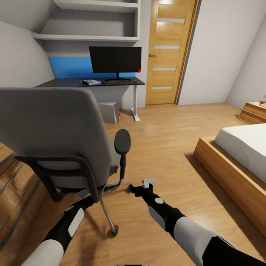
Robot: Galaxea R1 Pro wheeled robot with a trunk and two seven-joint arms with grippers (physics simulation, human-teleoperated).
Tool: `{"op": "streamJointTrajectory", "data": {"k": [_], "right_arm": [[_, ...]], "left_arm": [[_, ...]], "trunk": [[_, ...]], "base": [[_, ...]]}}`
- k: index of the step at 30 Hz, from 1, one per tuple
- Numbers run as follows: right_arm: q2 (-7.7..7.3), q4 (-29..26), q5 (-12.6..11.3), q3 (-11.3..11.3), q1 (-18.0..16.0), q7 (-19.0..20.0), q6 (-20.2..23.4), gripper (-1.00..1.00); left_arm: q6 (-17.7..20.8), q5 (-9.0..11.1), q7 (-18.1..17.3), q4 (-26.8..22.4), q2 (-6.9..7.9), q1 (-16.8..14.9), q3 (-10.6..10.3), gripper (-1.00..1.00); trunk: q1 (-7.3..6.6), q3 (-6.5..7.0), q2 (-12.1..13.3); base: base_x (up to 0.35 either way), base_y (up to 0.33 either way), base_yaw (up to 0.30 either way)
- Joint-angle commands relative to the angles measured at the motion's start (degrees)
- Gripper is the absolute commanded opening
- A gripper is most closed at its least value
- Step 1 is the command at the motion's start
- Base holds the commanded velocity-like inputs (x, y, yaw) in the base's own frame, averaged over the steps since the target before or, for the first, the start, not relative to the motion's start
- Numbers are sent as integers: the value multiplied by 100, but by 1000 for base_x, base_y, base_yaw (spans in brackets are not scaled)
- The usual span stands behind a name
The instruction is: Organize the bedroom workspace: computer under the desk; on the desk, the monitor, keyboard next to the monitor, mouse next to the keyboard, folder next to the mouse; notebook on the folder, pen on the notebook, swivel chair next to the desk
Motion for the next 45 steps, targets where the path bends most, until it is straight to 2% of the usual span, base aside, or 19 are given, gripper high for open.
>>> {"op": "streamJointTrajectory", "data": {"k": [1, 17, 29, 45], "right_arm": [[-1, 6, -60, 45, -6, -6, -30, 100], [1, 6, -60, 47, -6, -6, -48, 100], [-3, 6, -60, 45, -7, -6, -48, 100], [-4, 6, -60, 45, -6, -6, -48, 100]], "left_arm": [[27, 68, 12, -17, -4, -1, 6, 100], [24, 62, 10, -17, -13, -1, -1, 100], [29, 72, 11, -14, -3, -1, 6, 100], [29, 68, 11, -17, 4, -1, 6, 100]], "trunk": [[1, -4, -2], [1, -4, -2], [1, -4, -2], [1, -4, -2]], "base": [[193, -214, 0], [169, -166, 0], [15, -22, 0], [-262, -7, 0]]}}
